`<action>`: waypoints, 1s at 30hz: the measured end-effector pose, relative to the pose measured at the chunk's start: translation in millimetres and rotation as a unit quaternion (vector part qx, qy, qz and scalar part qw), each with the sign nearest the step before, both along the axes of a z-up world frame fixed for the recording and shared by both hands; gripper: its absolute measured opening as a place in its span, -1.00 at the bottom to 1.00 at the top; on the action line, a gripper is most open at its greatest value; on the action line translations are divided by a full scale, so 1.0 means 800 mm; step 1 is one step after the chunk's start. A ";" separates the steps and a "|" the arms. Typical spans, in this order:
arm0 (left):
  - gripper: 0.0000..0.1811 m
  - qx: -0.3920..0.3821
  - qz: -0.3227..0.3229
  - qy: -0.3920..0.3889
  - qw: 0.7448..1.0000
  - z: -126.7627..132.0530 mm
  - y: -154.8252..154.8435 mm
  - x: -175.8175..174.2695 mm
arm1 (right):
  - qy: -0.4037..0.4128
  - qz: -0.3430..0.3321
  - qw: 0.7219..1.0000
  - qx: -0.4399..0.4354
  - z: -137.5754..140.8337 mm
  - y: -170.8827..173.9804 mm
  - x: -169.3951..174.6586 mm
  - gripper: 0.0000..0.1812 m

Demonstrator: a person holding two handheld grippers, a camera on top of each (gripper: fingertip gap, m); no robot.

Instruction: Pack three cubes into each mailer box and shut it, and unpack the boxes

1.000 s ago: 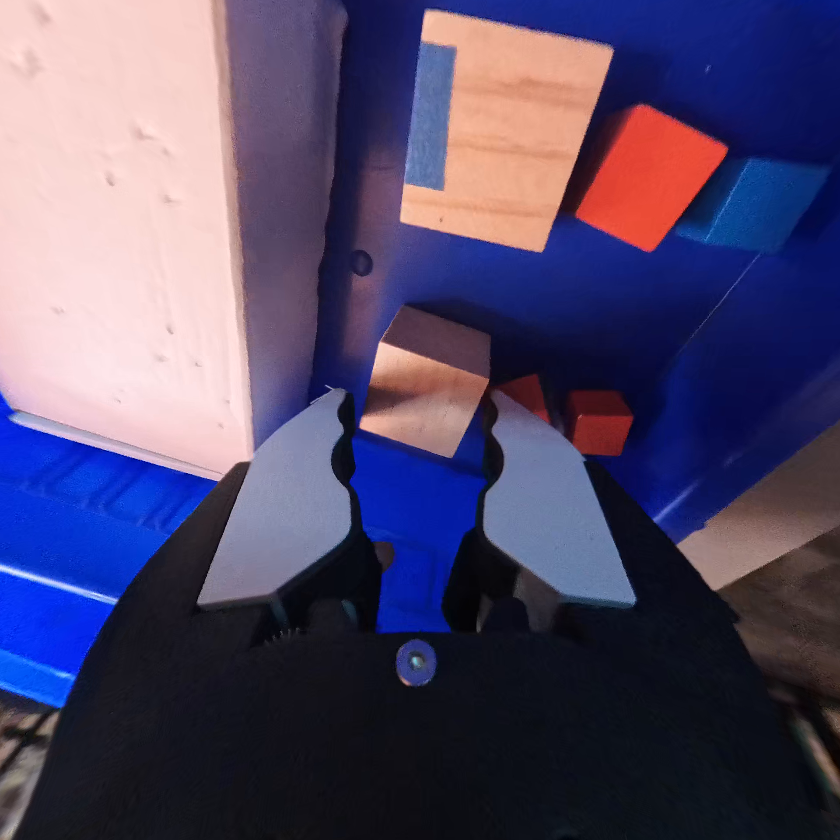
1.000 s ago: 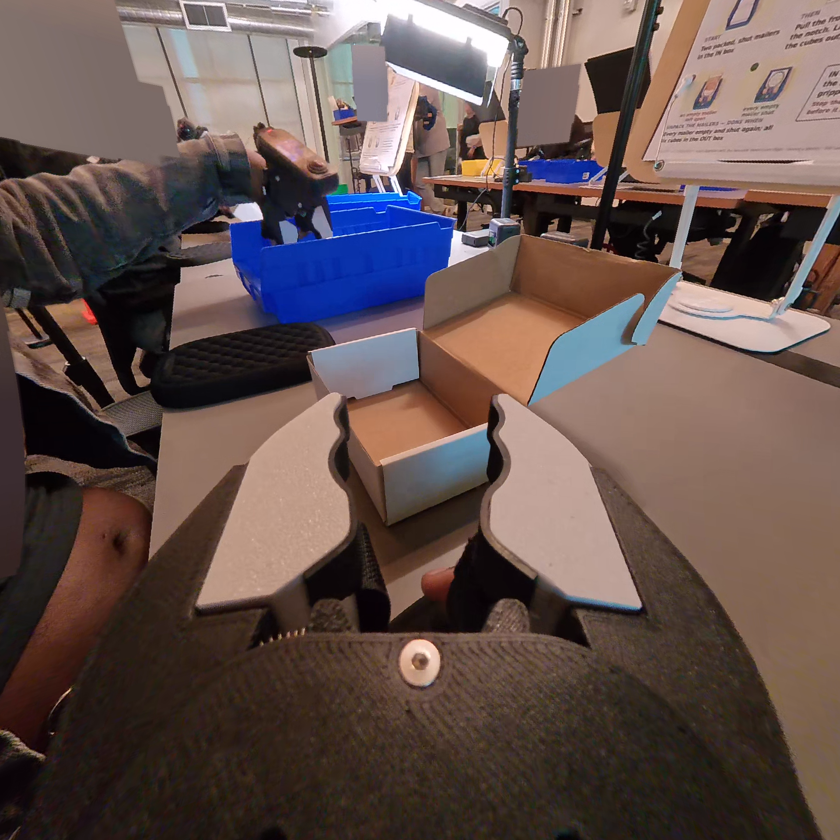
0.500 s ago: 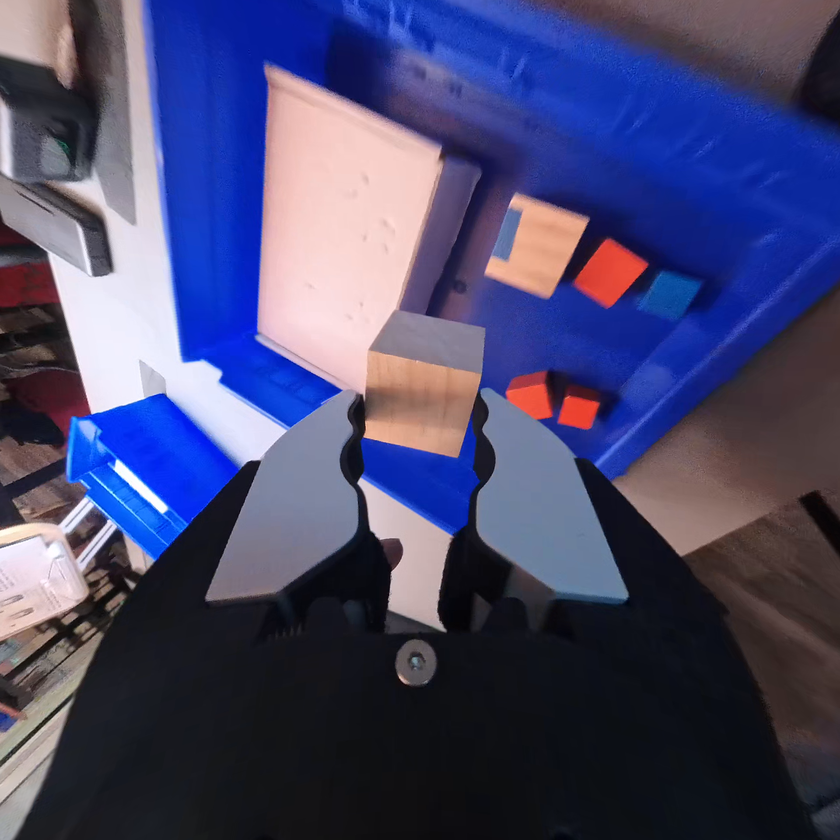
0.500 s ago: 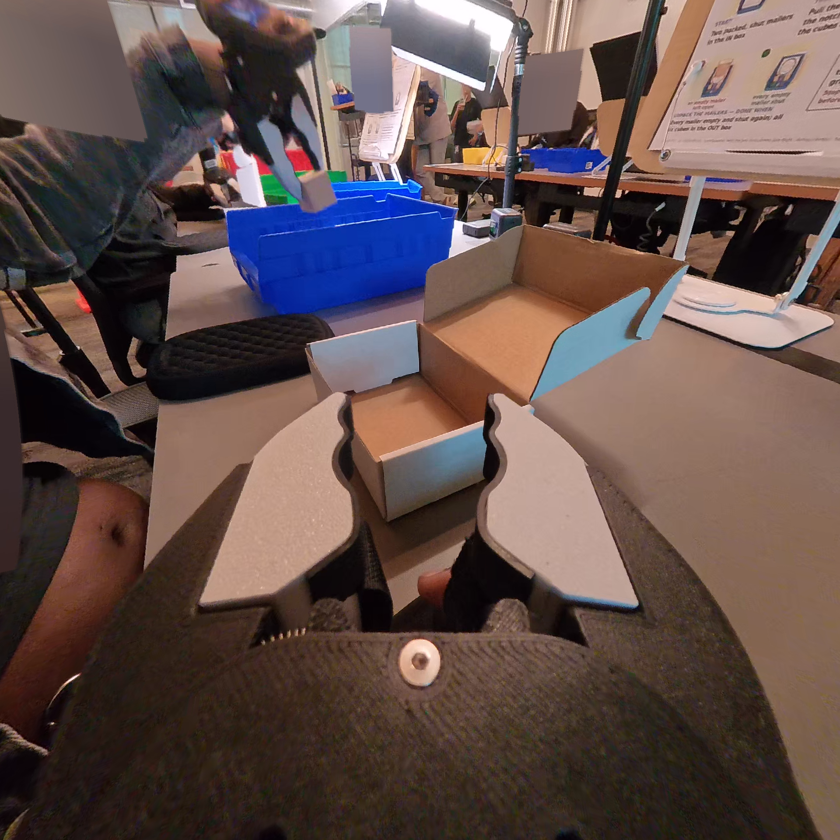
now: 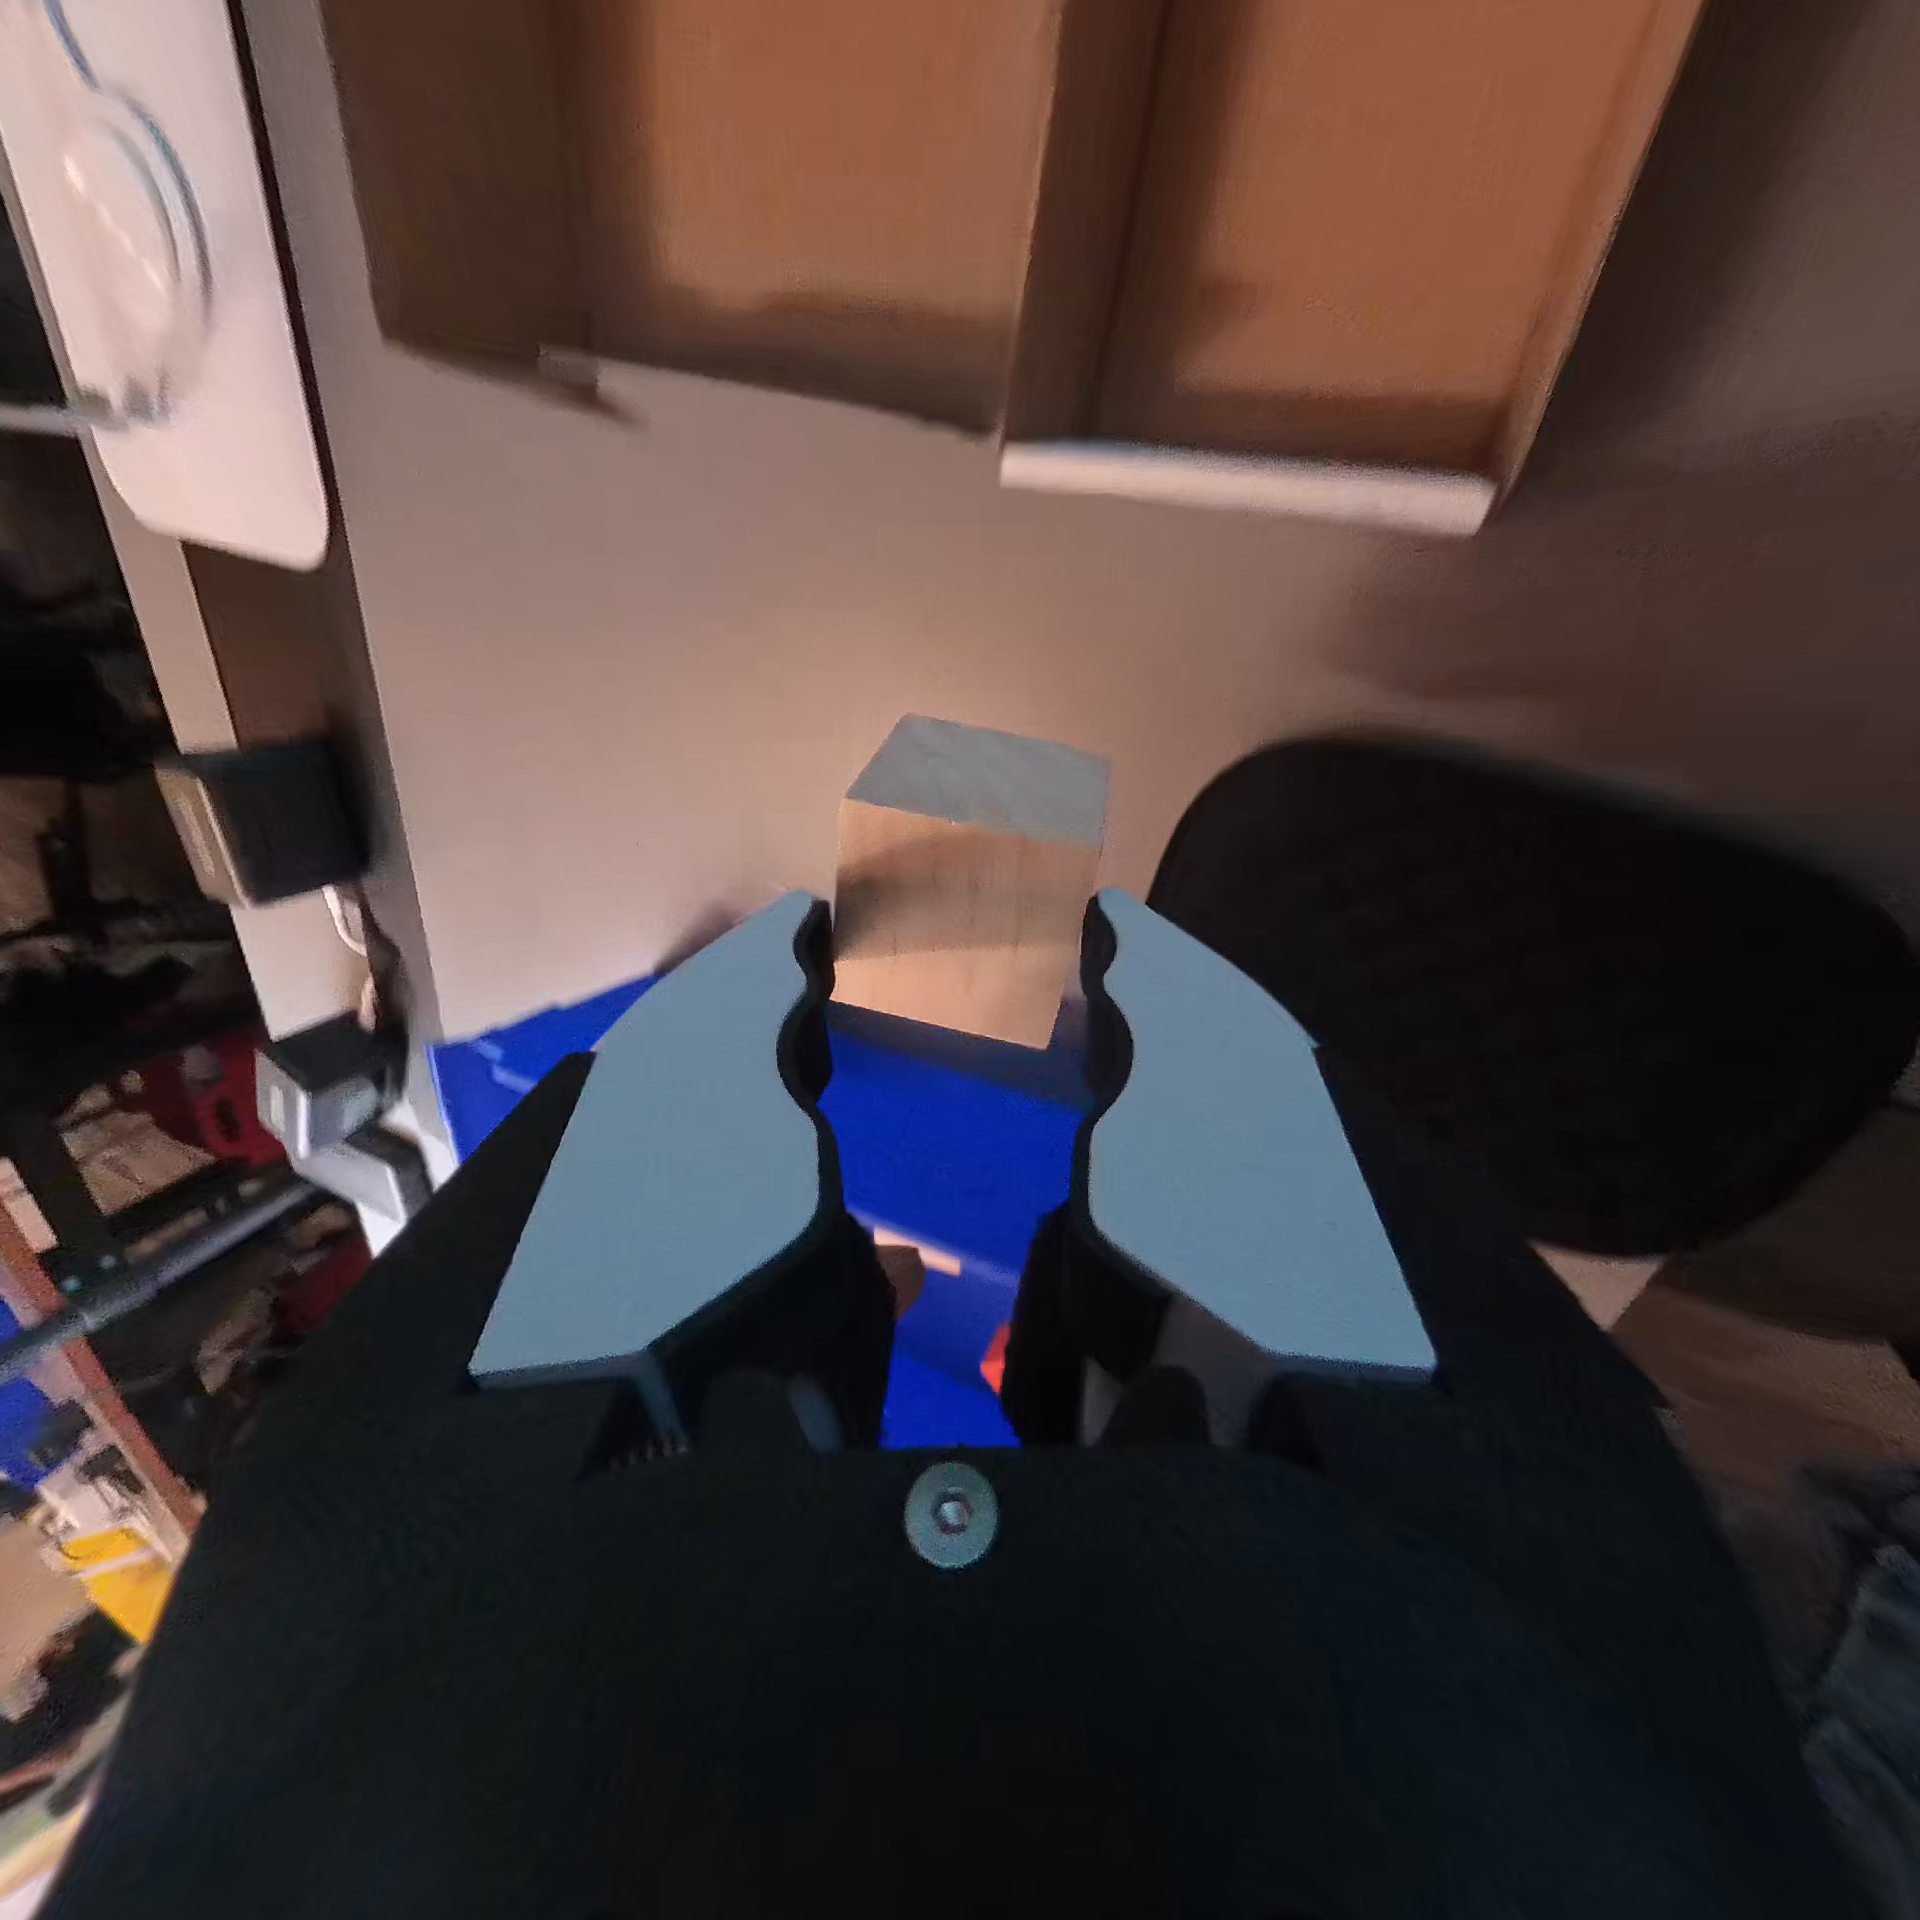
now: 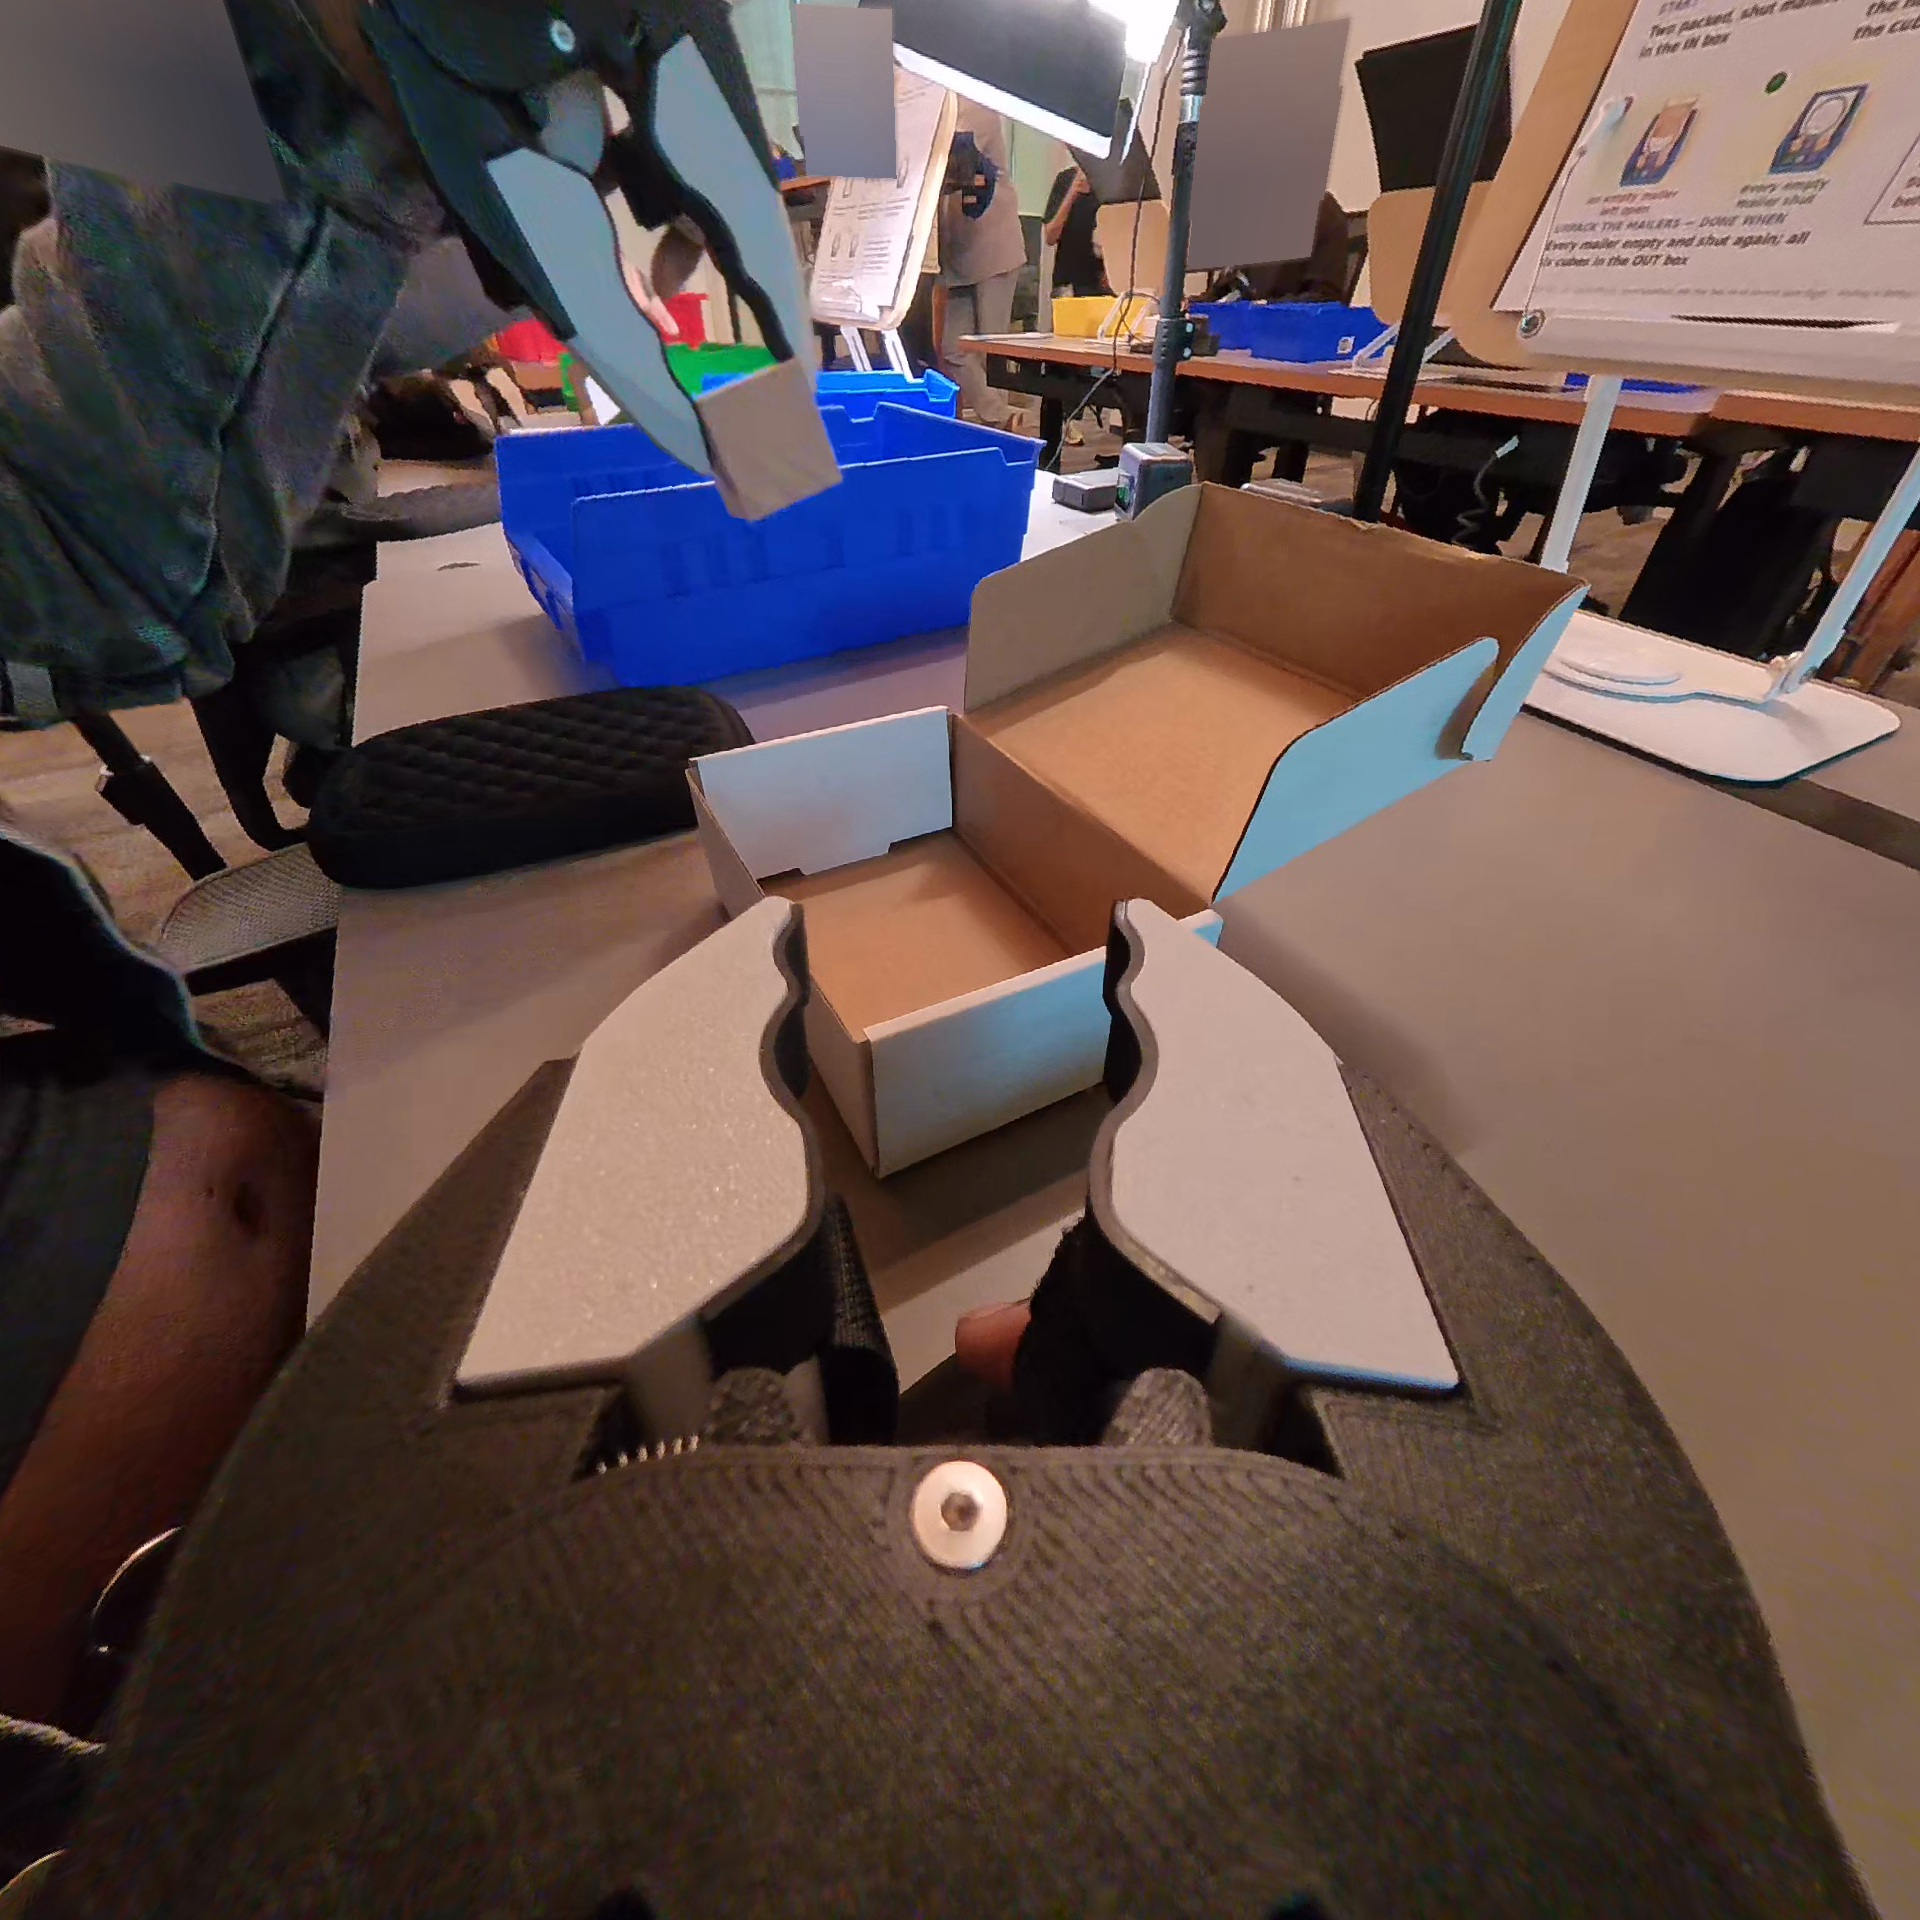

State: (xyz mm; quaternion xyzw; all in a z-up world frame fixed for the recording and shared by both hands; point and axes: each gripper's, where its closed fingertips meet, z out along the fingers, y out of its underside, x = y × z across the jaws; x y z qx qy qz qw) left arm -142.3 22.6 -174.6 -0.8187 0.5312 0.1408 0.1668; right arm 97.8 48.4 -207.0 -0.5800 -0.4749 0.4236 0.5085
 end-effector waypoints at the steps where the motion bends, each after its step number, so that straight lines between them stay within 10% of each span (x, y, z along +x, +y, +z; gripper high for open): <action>1: -0.49 0.002 -0.012 -0.003 1.000 -0.005 0.002 0.018 | -0.001 0.000 1.000 0.000 0.000 0.000 0.000 -0.39; 10: -0.49 -0.029 -0.070 -0.001 0.997 -0.055 0.013 0.125 | -0.006 0.001 1.000 0.004 -0.002 -0.001 -0.001 -0.40; 30: -0.47 -0.095 -0.019 0.023 0.995 -0.136 0.042 0.139 | -0.009 0.003 1.000 0.006 -0.002 -0.002 -0.001 -0.40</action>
